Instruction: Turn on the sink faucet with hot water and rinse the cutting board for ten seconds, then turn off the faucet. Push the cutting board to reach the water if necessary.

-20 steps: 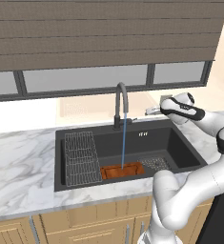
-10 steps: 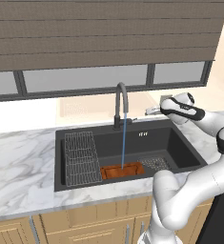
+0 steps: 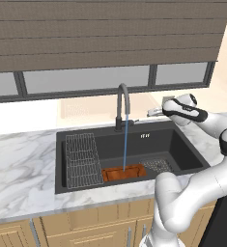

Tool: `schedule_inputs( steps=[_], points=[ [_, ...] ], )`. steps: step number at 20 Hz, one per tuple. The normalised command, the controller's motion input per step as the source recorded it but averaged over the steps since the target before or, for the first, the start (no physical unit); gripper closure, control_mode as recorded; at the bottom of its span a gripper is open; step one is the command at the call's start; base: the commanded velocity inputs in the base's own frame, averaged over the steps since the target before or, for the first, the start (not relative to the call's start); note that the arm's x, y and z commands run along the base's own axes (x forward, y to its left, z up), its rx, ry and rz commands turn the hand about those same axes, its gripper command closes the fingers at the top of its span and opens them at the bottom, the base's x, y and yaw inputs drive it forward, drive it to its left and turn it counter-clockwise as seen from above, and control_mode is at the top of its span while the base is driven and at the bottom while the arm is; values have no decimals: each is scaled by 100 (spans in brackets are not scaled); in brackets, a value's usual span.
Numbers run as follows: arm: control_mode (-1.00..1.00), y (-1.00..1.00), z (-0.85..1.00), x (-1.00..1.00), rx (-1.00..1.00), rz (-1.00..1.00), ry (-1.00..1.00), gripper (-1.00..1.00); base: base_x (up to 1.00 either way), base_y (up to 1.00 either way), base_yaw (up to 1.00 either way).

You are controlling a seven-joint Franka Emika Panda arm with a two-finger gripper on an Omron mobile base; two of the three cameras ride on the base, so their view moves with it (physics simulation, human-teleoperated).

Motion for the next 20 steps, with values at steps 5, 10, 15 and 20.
schedule_inputs(
  steps=[5,10,15,20],
  points=[
    [-100,0,0,0,0,0,0,-100,0,0,0],
    [-100,0,0,0,0,0,0,-100,0,0,0],
    [-100,0,0,0,0,0,0,-100,0,0,0],
    [-100,0,0,0,0,0,0,-100,0,0,0]
  ],
)
